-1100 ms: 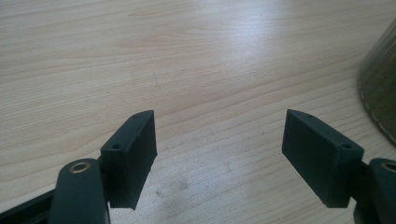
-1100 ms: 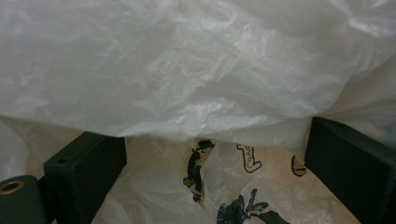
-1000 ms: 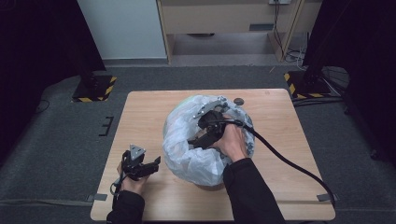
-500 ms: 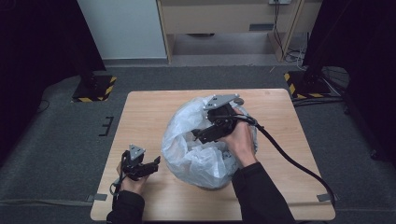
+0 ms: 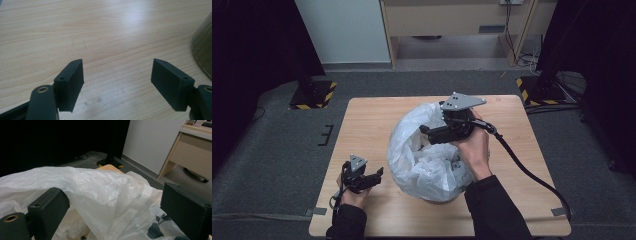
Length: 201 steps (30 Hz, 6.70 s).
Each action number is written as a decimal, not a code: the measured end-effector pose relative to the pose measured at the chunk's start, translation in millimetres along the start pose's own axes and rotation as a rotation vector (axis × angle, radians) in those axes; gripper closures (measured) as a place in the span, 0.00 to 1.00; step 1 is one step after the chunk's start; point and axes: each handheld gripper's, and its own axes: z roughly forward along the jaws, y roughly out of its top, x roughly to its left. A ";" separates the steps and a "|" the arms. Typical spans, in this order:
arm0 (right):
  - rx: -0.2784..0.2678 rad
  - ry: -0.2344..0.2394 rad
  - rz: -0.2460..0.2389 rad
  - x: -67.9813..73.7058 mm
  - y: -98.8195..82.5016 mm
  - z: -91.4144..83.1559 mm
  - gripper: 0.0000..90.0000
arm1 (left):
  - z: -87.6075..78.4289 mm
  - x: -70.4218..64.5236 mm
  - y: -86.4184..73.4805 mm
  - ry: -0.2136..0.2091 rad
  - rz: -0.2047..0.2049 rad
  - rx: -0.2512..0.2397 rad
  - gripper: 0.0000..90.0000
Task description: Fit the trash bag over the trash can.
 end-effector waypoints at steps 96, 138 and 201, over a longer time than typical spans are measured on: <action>-0.200 -0.322 0.229 -89.5 -118.9 -54.8 0.13 | -36.2 -49.7 146.7 -0.337 0.118 -0.511 0.78; -0.180 -0.284 0.282 -76.9 -161.0 -36.2 0.16 | -11.6 -68.9 107.8 -0.258 0.153 -0.356 0.96; -0.117 -0.461 0.292 -97.5 -203.8 -97.4 0.12 | -51.7 7.6 54.0 -0.106 -0.135 -0.478 0.34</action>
